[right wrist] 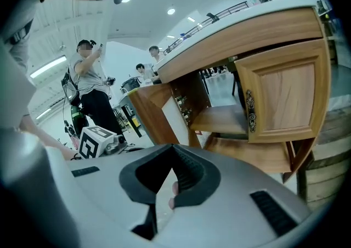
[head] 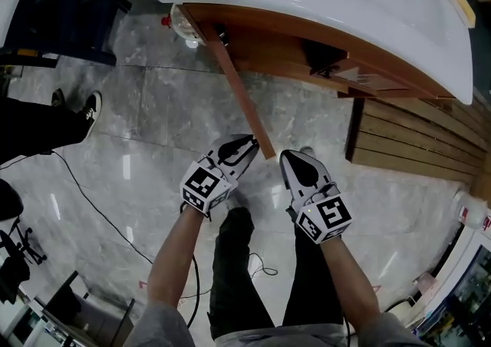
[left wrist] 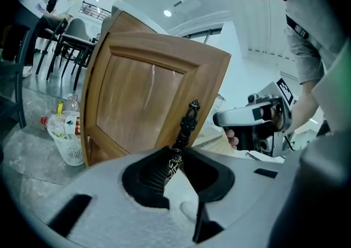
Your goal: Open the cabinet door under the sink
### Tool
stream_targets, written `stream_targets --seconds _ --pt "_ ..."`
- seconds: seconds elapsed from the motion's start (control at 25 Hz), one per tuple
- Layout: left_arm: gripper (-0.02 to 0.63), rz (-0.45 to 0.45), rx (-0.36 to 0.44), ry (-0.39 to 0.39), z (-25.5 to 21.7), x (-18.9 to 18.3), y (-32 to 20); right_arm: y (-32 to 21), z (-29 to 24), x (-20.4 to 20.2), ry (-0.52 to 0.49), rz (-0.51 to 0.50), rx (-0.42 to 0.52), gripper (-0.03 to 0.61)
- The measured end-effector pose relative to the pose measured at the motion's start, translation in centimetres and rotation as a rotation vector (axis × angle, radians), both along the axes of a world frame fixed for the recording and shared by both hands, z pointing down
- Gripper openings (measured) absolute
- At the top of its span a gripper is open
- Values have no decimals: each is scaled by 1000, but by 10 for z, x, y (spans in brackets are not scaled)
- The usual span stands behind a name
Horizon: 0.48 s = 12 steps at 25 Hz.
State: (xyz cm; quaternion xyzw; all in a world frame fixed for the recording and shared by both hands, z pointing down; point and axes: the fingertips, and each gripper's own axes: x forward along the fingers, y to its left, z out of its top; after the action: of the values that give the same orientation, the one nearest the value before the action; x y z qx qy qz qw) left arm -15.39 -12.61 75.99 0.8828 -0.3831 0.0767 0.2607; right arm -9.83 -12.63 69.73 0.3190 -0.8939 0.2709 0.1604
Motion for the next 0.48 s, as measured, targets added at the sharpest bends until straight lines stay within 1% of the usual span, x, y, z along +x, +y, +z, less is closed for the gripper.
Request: stream_targets --seconds 0.16,0.28,0.48 --pt "77 17 -13 -31 3 -37 22 16 2 -29 -5 -14 -7 9" --pt "63 -10 -36 -51 4 -70 33 27 5 -55 -9 -18 -16 9" --pt "46 -51 -46 -105 8 -117 42 46 7 -97 -18 -37 -31 9"
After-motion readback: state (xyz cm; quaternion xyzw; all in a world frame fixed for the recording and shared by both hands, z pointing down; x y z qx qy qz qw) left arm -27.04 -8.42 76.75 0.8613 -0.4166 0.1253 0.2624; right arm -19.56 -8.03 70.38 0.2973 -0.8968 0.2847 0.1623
